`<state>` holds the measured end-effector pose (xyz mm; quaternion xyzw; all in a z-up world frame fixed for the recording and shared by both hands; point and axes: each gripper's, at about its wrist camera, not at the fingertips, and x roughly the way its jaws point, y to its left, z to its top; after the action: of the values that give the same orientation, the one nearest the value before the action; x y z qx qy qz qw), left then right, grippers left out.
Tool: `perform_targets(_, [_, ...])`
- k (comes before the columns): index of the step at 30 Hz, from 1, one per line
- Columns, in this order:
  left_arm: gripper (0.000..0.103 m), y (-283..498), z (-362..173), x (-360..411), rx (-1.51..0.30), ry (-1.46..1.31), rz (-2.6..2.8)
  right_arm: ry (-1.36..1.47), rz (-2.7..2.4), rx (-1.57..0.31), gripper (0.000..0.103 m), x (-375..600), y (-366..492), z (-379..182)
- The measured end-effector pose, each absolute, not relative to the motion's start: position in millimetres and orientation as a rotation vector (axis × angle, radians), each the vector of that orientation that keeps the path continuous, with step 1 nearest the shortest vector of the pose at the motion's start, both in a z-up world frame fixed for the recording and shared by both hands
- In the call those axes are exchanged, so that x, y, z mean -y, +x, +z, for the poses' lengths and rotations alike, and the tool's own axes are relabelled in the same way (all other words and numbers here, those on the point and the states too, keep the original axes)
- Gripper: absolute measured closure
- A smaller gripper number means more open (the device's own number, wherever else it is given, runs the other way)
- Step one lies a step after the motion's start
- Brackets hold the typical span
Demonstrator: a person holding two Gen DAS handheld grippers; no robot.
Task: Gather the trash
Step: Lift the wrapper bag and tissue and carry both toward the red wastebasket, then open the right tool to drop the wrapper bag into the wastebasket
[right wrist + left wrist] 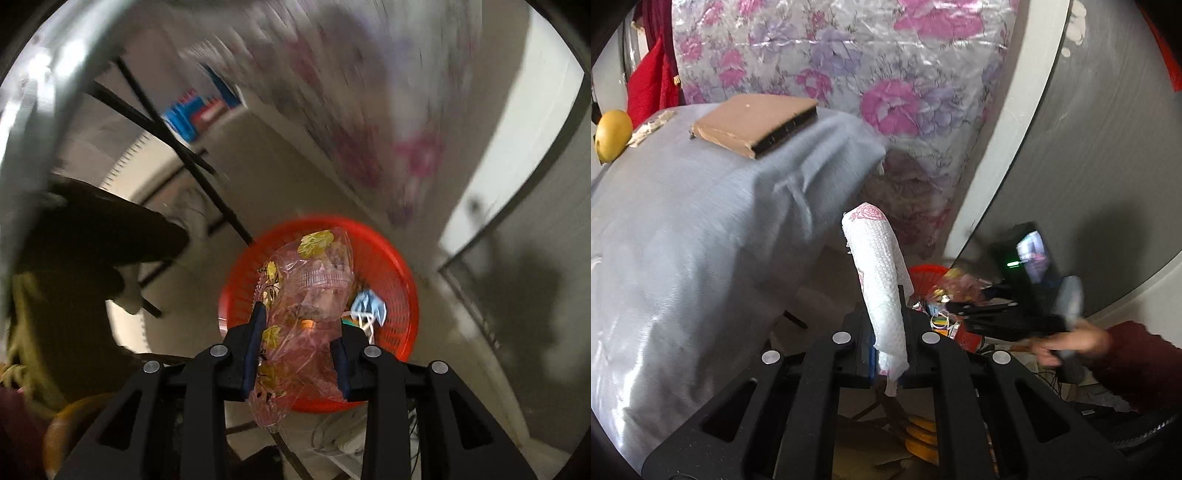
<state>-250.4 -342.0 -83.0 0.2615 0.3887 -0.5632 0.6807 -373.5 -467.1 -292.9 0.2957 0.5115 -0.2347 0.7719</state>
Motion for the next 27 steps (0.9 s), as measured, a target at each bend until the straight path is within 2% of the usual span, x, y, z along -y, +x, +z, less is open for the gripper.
perform_targets(2, [0.094,-251,-87,343,-0.879,0.595,-1.269,0.644,-0.508,-1.144,0.064,472,-367,-317])
perform_targets(3, [0.094,-253,-90,344,-0.88,0.6,-1.272,0.646,-0.514,-1.172,0.055,476,-363,-332])
perform_targets(4, [0.094,-255,-92,344,-0.881,0.606,-1.273,0.654,-0.519,-1.19,0.041,480,-361,-343])
perform_targets(5, [0.094,-256,-94,345,-0.882,0.613,-1.275,0.667,-0.53,-1.203,0.038,482,-362,-350])
perform_targets(9, [0.094,-259,-102,350,-0.89,0.637,-1.278,0.724,-0.515,-1.162,0.038,487,-372,-336])
perform_targets(13, [0.094,-261,-110,359,-0.902,0.652,-1.29,0.689,-0.478,-1.082,0.022,495,-384,-295])
perform_targets(16, [0.094,-262,-113,360,-0.91,0.655,-1.295,0.712,-0.442,-1.074,0.021,498,-379,-296])
perform_targets(20, [0.094,-261,-114,358,-0.913,0.659,-1.283,0.681,-0.501,-1.19,0.021,491,-369,-335])
perform_targets(24, [0.094,-257,-112,358,-0.914,0.642,-1.283,0.662,-0.49,-1.114,0.02,492,-373,-309])
perform_targets(26, [0.094,-258,-114,358,-0.917,0.644,-1.286,0.603,-0.506,-1.112,0.01,492,-370,-302])
perform_targets(27, [0.094,-259,-115,358,-0.917,0.649,-1.285,0.607,-0.487,-1.132,0.008,491,-366,-306])
